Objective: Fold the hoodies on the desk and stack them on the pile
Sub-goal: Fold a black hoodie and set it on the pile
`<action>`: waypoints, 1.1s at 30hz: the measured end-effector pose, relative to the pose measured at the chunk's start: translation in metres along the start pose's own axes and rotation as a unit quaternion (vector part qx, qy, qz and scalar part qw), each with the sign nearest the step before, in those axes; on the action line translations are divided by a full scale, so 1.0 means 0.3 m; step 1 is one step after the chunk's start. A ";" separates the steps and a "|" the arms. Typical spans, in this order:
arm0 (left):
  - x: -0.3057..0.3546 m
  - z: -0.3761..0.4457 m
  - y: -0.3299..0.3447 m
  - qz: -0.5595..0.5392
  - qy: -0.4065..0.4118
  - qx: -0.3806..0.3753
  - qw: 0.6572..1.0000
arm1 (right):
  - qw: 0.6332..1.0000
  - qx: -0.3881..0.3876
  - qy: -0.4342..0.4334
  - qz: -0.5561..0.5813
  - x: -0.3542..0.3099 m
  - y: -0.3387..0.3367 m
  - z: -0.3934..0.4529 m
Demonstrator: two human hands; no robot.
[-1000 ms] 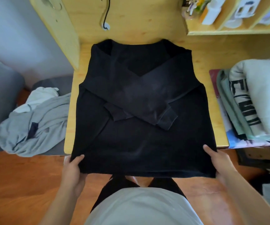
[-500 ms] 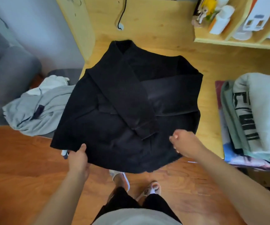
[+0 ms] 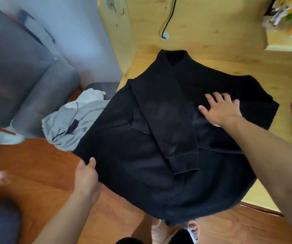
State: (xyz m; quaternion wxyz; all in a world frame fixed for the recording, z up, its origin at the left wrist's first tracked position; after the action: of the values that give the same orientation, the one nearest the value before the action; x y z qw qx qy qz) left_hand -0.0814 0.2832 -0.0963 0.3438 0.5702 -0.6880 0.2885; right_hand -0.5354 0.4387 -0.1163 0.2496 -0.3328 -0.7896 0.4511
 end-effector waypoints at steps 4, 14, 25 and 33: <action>0.163 0.191 0.037 0.104 0.059 -0.023 0.993 | 0.995 -0.054 0.080 0.012 0.078 0.048 -0.216; 0.110 0.167 0.606 0.653 0.366 -0.138 0.649 | 0.969 -0.091 0.229 0.026 0.032 0.326 -0.693; 0.011 0.368 0.571 0.760 0.322 -0.158 0.543 | 0.982 0.062 0.086 0.157 -0.030 0.238 -0.488; 0.100 0.521 0.756 0.758 0.338 -0.174 0.529 | 0.983 0.014 0.125 0.132 -0.003 0.228 -0.220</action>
State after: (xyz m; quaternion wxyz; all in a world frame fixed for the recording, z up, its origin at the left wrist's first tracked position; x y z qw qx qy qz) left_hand -0.3302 0.1839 -0.1667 0.2951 -0.3776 -0.7307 0.4862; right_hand -0.4685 0.4996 -0.1457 0.2897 -0.4839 -0.6949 0.4462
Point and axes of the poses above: each hand's wrist, its own z-axis towards the middle knuckle, its own y-axis out of the palm, x = y × z, the point moved 5 cm from there along z, towards the middle knuckle, and after that the axes turned 6 degrees about -x, right-handed, at the moved point
